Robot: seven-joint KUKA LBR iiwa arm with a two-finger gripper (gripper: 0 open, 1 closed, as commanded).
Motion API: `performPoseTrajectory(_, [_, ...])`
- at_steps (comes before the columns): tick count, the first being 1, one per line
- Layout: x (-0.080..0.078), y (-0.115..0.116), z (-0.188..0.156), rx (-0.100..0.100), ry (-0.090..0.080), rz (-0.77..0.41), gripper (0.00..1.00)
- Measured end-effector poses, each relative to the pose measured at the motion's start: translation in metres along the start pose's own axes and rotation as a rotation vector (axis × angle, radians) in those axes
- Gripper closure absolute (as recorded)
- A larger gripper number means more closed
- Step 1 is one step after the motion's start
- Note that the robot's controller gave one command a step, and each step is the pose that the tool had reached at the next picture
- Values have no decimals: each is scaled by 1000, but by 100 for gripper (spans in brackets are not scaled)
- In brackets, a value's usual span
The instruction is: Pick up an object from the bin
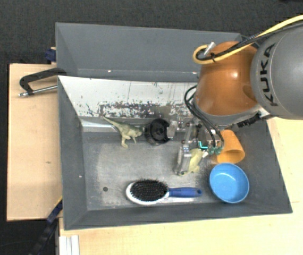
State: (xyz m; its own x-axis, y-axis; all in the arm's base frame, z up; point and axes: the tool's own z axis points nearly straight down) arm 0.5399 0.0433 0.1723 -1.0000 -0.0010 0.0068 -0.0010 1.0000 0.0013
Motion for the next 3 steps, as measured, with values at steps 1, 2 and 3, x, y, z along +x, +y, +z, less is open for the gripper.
performPoseTrajectory(1, [47,57,71,0,0,-278,0])
performPoseTrajectory(2, [48,57,99,3,-1,-380,0])
performPoseTrajectory(3, [46,57,99,2,-9,-378,100])
